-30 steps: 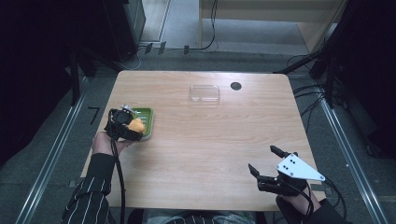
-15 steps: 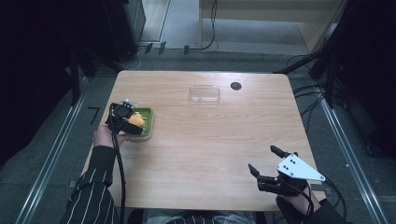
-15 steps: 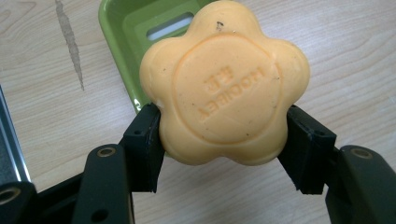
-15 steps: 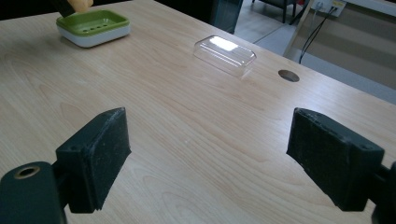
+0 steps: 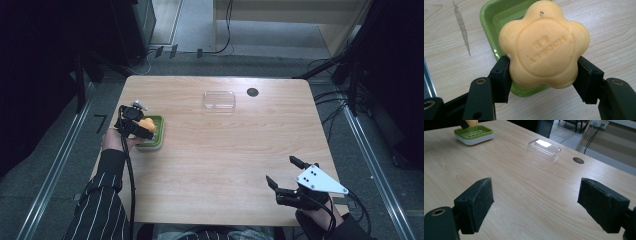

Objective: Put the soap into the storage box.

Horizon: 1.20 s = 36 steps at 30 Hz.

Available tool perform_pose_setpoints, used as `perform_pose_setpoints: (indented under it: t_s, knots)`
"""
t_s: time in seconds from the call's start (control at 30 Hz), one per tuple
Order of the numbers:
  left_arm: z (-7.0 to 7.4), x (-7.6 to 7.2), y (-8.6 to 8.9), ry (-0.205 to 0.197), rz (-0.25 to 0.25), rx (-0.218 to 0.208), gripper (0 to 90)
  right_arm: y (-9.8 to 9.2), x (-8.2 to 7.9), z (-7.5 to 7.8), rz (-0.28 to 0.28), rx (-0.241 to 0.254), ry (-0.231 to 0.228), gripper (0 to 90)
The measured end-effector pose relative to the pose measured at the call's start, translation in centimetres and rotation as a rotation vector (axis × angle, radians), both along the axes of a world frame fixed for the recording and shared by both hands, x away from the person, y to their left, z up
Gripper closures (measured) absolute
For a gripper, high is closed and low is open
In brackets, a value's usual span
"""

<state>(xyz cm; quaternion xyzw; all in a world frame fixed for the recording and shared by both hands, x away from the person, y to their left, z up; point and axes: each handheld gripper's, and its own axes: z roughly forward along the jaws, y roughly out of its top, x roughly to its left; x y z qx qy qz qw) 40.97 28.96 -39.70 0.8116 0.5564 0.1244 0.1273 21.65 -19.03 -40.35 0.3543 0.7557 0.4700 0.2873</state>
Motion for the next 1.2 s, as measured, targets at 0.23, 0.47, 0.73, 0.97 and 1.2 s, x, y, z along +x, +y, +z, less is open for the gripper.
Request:
perform_pose_setpoints:
  t_s: [0.23,0.47,0.73,0.97,1.2]
  knots:
    - [-0.5,0.9,-0.2,0.027,-0.002,0.013,39.2,0.0,0.0,0.0,-0.001,0.003,-0.001,13.4]
    - [-0.9,1.3,-0.2,0.042,0.001,0.018,39.2,0.0,0.0,0.0,-0.001,0.002,-0.001,13.4]
    - [-1.3,1.6,0.0,0.061,0.008,0.014,39.2,0.0,0.0,0.0,0.0,0.001,-0.001,13.5]
    - [-1.9,1.9,0.2,0.078,0.017,0.023,39.2,0.0,0.0,0.0,0.001,-0.002,-0.004,13.4]
    - [-2.1,2.1,0.1,0.097,0.015,0.021,39.2,0.0,0.0,0.0,0.001,-0.002,-0.002,13.4]
